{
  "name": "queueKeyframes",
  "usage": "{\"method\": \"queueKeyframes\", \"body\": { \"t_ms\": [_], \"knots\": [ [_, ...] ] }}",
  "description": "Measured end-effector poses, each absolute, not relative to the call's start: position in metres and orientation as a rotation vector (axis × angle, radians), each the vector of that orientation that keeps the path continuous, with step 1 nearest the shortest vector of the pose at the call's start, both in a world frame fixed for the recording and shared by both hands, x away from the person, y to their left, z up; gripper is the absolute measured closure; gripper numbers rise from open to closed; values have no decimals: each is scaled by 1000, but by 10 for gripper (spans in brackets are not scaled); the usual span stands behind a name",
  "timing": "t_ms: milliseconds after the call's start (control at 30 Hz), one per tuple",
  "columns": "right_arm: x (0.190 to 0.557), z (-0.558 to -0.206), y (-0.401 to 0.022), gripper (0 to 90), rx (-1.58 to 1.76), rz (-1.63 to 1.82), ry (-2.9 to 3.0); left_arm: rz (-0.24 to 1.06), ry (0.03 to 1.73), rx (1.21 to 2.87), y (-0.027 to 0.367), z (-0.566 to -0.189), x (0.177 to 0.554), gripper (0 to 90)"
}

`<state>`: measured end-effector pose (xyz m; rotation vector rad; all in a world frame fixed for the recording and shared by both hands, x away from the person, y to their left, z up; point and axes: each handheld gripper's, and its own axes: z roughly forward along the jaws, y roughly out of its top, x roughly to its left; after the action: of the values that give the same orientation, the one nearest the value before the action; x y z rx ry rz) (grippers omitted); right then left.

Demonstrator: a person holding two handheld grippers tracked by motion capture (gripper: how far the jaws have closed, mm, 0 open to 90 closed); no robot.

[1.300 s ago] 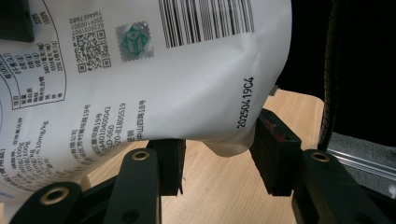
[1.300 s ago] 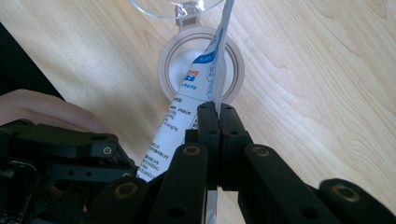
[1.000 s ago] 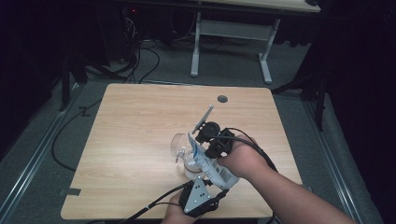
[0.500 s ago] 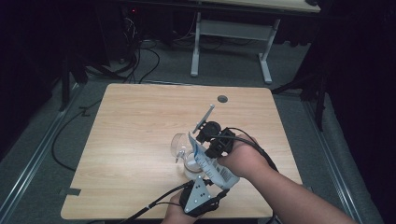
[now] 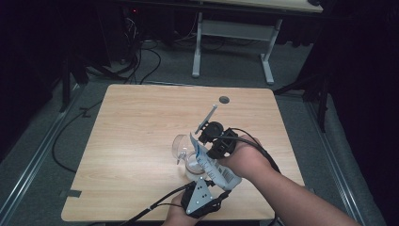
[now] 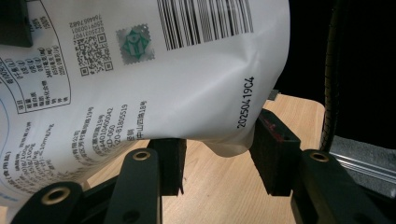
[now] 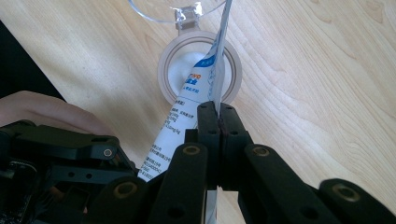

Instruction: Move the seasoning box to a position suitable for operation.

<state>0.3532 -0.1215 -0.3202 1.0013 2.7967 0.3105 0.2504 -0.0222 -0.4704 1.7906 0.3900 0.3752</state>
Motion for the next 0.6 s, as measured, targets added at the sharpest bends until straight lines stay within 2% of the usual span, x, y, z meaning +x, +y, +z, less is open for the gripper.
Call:
{"method": "queueKeyframes", "body": {
  "t_ms": [600],
  "knots": [
    [355, -319, -121, 898, 1001, 319, 2790, 373, 392, 1785, -22, -468, 252, 580]
  ]
}}
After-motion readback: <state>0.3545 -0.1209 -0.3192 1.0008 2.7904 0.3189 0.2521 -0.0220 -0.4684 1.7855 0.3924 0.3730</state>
